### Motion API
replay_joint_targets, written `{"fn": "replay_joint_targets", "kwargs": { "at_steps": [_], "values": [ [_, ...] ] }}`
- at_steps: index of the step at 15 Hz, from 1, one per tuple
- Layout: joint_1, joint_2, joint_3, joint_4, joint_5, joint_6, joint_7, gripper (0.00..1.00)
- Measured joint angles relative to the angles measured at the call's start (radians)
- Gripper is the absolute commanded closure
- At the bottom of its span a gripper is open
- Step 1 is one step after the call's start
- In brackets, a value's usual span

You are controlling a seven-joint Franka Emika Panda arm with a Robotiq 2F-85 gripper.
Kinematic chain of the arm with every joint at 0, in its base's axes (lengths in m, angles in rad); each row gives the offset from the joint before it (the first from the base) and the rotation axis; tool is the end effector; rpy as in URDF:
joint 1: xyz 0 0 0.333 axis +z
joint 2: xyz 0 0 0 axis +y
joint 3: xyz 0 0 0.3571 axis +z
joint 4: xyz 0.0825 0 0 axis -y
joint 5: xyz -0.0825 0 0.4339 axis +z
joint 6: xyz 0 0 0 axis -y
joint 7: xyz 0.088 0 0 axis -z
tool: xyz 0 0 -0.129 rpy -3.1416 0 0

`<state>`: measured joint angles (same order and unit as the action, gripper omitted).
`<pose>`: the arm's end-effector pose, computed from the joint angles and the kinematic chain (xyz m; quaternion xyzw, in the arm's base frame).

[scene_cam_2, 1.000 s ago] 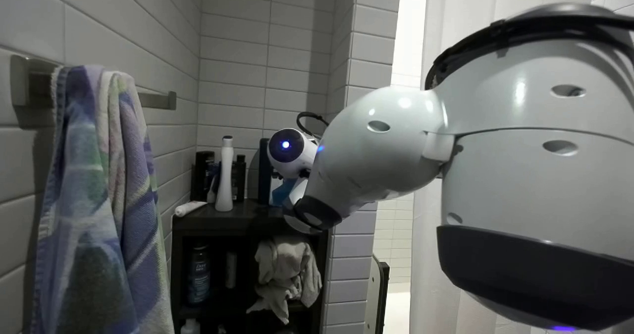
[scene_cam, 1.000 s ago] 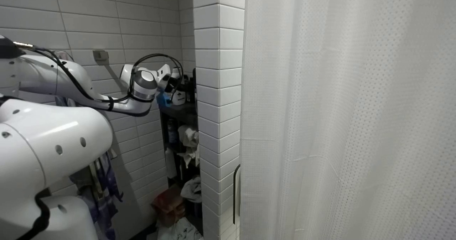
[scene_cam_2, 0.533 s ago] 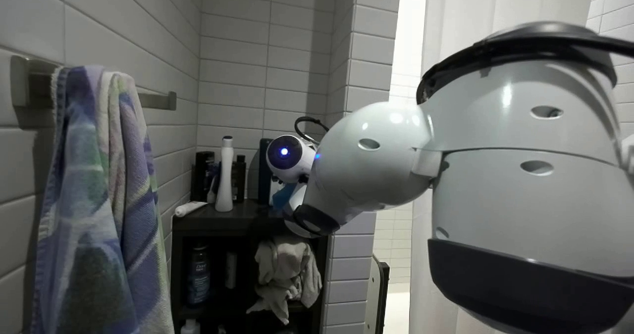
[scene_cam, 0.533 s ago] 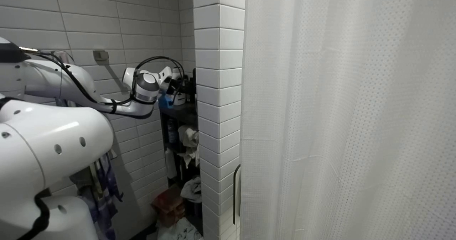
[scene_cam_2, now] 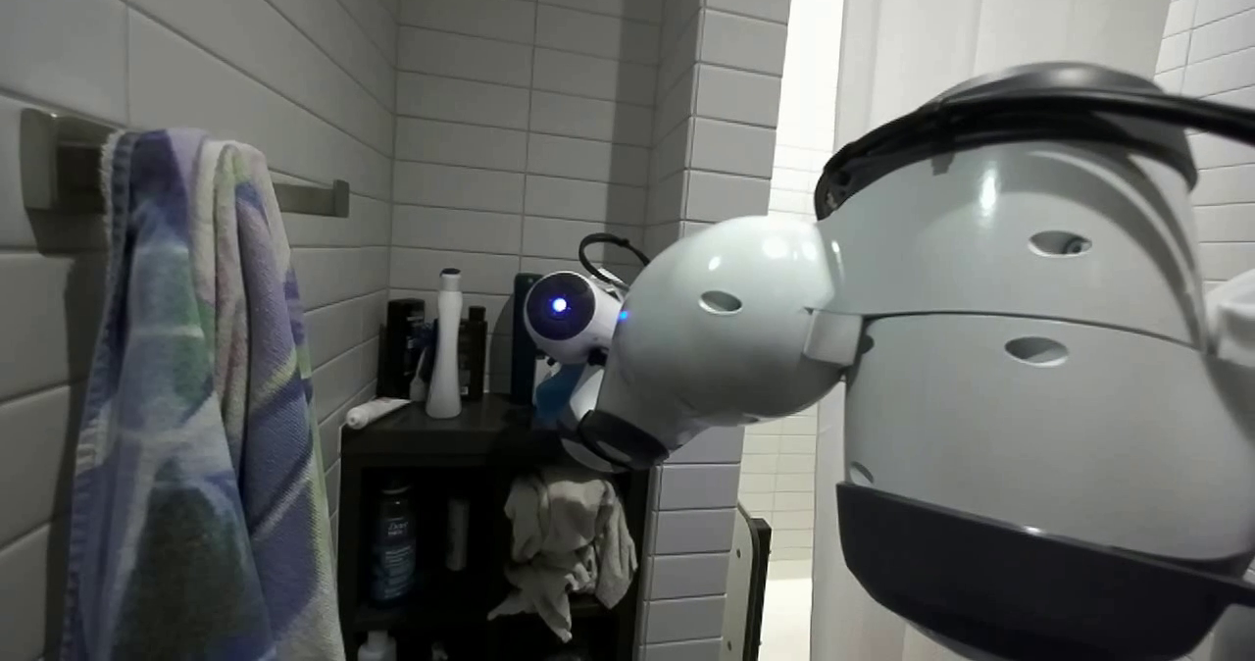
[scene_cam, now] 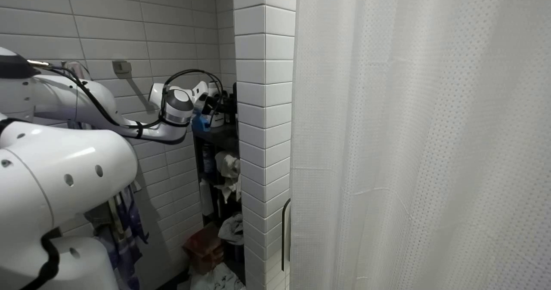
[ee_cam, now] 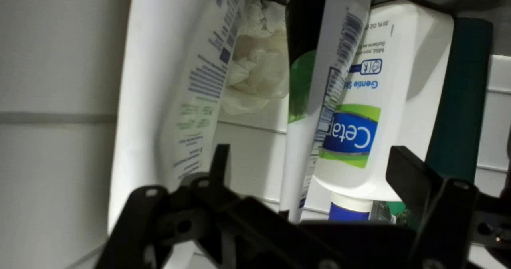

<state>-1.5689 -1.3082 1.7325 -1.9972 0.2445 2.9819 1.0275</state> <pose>0.6604 0.2693 0.3103 0.7952 -0.1490 0.5525 0.2006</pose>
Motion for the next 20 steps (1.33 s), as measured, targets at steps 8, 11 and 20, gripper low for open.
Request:
{"fn": "replay_joint_targets", "kwargs": {
  "at_steps": [8,11,20],
  "values": [
    [-0.025,-0.013,0.012,0.035,0.0,0.004,0.0,0.0],
    [-0.036,-0.029,0.013,0.046,0.0,0.004,0.0,0.0],
    [-0.055,-0.052,0.014,0.066,0.0,0.004,0.001,0.63]
  ]
}}
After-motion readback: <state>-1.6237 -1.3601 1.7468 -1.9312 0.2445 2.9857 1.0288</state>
